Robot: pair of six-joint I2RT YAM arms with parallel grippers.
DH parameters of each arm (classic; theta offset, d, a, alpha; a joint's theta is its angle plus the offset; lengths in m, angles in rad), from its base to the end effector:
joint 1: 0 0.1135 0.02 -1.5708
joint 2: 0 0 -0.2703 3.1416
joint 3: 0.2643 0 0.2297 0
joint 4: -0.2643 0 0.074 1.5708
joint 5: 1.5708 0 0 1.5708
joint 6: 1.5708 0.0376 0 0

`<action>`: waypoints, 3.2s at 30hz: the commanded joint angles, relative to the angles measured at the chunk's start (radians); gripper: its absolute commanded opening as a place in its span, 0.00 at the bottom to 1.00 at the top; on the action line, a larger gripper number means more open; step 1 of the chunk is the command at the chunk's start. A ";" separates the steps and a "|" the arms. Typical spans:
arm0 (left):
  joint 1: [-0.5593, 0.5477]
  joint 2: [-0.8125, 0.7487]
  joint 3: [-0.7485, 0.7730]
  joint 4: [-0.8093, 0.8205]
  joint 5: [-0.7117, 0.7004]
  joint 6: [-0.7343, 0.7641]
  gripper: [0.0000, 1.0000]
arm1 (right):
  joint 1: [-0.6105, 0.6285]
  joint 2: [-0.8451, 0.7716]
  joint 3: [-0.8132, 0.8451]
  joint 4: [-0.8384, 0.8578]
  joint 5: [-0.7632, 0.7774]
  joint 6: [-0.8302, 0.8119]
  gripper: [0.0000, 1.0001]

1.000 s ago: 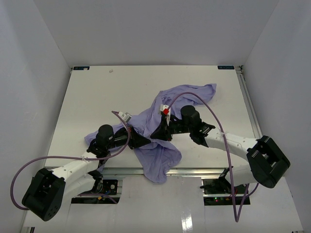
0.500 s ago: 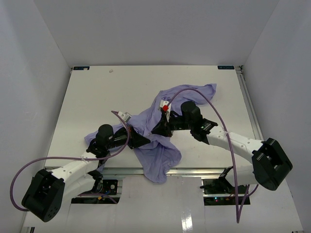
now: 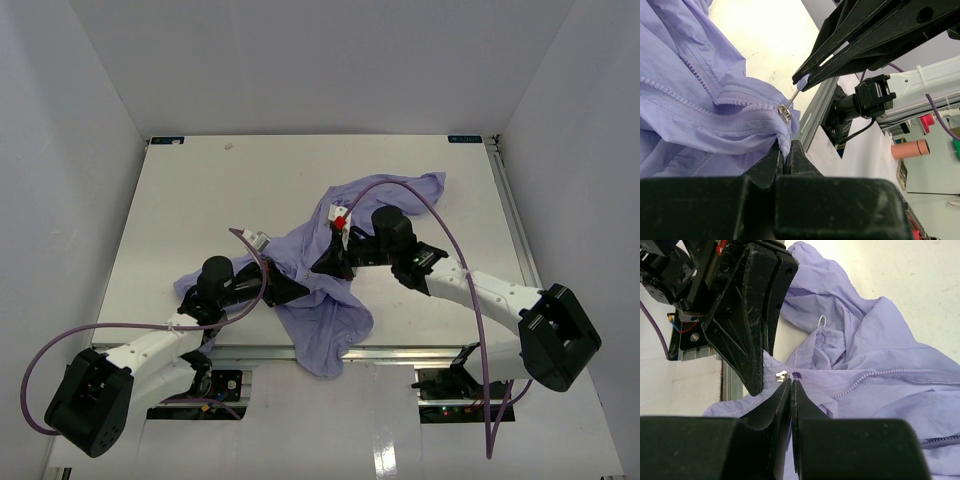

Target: Zip up the jacket

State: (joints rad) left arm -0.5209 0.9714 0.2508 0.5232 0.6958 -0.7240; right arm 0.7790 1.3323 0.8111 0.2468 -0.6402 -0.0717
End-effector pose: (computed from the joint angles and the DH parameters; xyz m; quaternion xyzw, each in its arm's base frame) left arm 0.1394 -0.1078 0.2153 0.1413 0.7452 -0.5617 0.3305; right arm 0.1825 0.2117 0.2896 -0.4853 0.6109 0.4338 0.4507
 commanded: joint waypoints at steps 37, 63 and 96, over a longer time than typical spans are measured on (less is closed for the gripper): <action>-0.001 -0.055 -0.050 0.081 0.041 0.040 0.00 | -0.143 0.024 -0.068 0.358 0.000 0.375 0.65; -0.001 -0.030 -0.113 0.300 0.098 0.078 0.00 | -0.022 0.174 -0.176 0.765 0.005 0.665 0.71; -0.001 -0.031 -0.133 0.328 0.075 0.127 0.00 | 0.076 0.107 -0.286 0.745 0.207 0.717 0.63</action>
State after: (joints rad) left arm -0.5194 0.9480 0.1219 0.8132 0.7673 -0.6179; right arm 0.8379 1.4130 0.4992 0.9453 -0.4404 0.6304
